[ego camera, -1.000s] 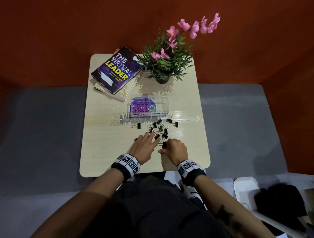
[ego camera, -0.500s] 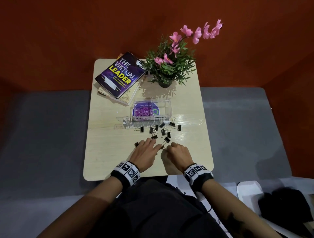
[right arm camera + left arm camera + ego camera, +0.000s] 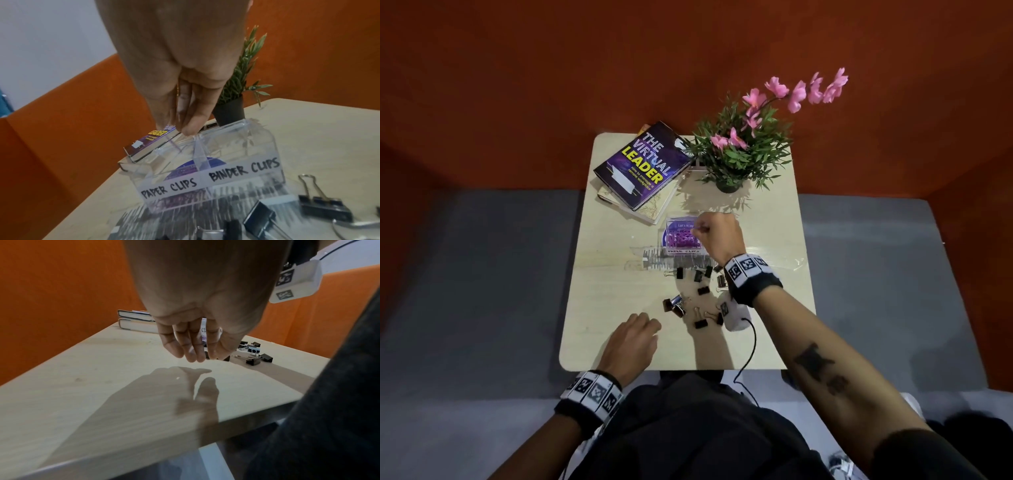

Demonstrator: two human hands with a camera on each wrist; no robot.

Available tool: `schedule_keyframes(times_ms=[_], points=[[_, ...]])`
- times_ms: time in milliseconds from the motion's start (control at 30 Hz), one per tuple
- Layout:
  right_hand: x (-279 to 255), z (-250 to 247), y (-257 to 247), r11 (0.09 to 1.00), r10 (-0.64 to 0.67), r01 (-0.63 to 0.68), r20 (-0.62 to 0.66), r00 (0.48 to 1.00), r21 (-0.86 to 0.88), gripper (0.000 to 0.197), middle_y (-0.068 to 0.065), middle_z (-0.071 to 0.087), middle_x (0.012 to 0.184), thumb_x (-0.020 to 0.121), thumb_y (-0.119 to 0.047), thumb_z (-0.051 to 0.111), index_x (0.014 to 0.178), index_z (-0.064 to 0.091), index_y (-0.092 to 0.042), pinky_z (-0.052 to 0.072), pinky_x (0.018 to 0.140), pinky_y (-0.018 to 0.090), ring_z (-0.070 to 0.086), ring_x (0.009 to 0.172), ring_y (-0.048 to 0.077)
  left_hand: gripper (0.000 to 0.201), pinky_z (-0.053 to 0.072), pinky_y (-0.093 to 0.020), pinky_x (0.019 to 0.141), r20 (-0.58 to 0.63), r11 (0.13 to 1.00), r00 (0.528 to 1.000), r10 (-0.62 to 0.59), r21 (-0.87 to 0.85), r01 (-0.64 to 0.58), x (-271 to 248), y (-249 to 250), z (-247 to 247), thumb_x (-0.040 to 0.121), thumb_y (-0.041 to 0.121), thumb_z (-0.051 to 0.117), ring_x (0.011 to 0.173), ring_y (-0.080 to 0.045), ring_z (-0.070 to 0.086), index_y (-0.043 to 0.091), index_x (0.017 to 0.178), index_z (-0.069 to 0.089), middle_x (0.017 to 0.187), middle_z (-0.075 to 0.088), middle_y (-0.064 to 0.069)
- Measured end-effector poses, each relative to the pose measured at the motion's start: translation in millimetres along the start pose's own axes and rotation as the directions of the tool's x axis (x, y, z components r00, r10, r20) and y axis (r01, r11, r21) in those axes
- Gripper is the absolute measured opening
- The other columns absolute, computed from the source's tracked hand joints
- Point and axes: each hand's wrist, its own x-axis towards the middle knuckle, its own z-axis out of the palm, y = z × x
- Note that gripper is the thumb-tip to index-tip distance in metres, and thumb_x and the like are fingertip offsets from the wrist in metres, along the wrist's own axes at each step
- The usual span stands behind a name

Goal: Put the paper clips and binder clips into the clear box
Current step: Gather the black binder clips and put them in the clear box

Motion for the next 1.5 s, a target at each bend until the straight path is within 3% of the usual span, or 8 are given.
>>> schedule_keyframes(times_ms=[133,233,400,733,967,1067,1233,1500], points=[[-13,-2,9,0.990,0.144,-0.144,-0.119,0.982,0.006,0.006,0.005,0.069,0.084,0.085,-0.010,0.064,0.084,0.069,-0.010,0.052,0.063,0.029,0.059,0.067,0.018,0.034,0.051,-0.038,0.065,0.000,0.997,0.998,-0.069,-0.046,0.069,10,0,-7,0.081,0.020,0.073,0.088,-0.028,0.058,0.011,0.111,0.062,0.100,0.060,-0.007],[-44,-4,46,0.908,0.411,-0.418,-0.208,0.888,0.009,0.018,0.008,0.056,0.111,0.087,-0.014,0.062,0.104,0.061,-0.009,0.040,0.070,0.027,0.055,0.081,0.022,0.077,0.048,-0.042,0.088,0.128,0.986,0.980,-0.155,-0.040,0.161,33,-1,-12,0.080,0.049,0.068,0.116,-0.028,0.045,0.013,0.140,0.038,0.136,0.045,-0.008],[-74,15,98,0.835,0.550,-0.544,0.080,0.831,-0.081,0.019,0.011,0.040,0.109,0.090,-0.024,0.049,0.107,0.056,-0.029,0.050,0.084,0.047,0.053,0.098,0.039,0.123,0.037,-0.050,0.105,0.302,0.967,0.922,-0.240,-0.011,0.255,80,2,-13,0.060,0.059,0.080,0.141,-0.029,0.015,0.028,0.149,0.002,0.159,0.003,-0.002],[-97,49,60,0.971,0.227,-0.196,0.264,0.937,-0.137,0.040,0.013,0.039,0.123,0.083,-0.030,0.063,0.121,0.055,-0.026,0.053,0.079,0.047,0.041,0.111,0.034,0.095,0.051,-0.046,0.085,0.347,0.989,0.931,-0.115,-0.045,0.139,104,32,-5,0.070,0.020,0.080,0.125,-0.034,0.037,0.029,0.143,0.020,0.149,0.015,-0.008],[-114,36,76,0.971,0.225,-0.192,0.264,0.938,-0.145,0.087,0.008,0.037,0.125,0.064,-0.053,0.078,0.136,0.036,-0.029,0.052,0.075,0.043,0.043,0.113,0.029,0.097,0.045,-0.046,0.094,0.255,0.996,0.963,-0.086,0.034,0.080,108,36,-16,0.069,0.051,0.075,0.133,-0.029,0.026,0.027,0.145,0.019,0.152,0.020,-0.005],[-127,43,74,0.965,0.216,-0.151,0.330,0.919,-0.212,0.118,0.008,0.034,0.123,0.048,-0.062,0.084,0.143,0.023,-0.027,0.054,0.071,0.046,0.042,0.107,0.028,0.083,0.044,-0.045,0.098,0.265,0.994,0.962,0.064,0.068,-0.085,121,46,-18,0.082,0.040,0.066,0.138,-0.029,0.021,0.023,0.148,0.018,0.157,0.017,-0.004],[-129,51,76,0.970,0.169,-0.106,0.291,0.942,-0.219,0.086,0.010,0.039,0.116,0.069,-0.024,0.080,0.138,0.030,-0.025,0.054,0.061,0.042,0.050,0.100,0.034,0.068,0.042,-0.041,0.094,0.266,0.957,0.950,0.164,0.192,-0.219,132,56,-14,0.086,0.012,0.059,0.126,-0.029,0.034,0.014,0.145,0.025,0.154,0.024,-0.003],[-116,36,92,0.980,0.196,-0.182,0.193,0.961,-0.084,0.063,0.010,0.043,0.117,0.076,-0.032,0.073,0.130,0.041,-0.024,0.053,0.066,0.040,0.054,0.099,0.032,0.071,0.039,-0.042,0.101,0.134,0.998,0.990,0.042,0.035,-0.047,100,32,-15,0.088,0.048,0.056,0.131,-0.025,0.031,0.020,0.146,0.026,0.152,0.031,-0.002]])
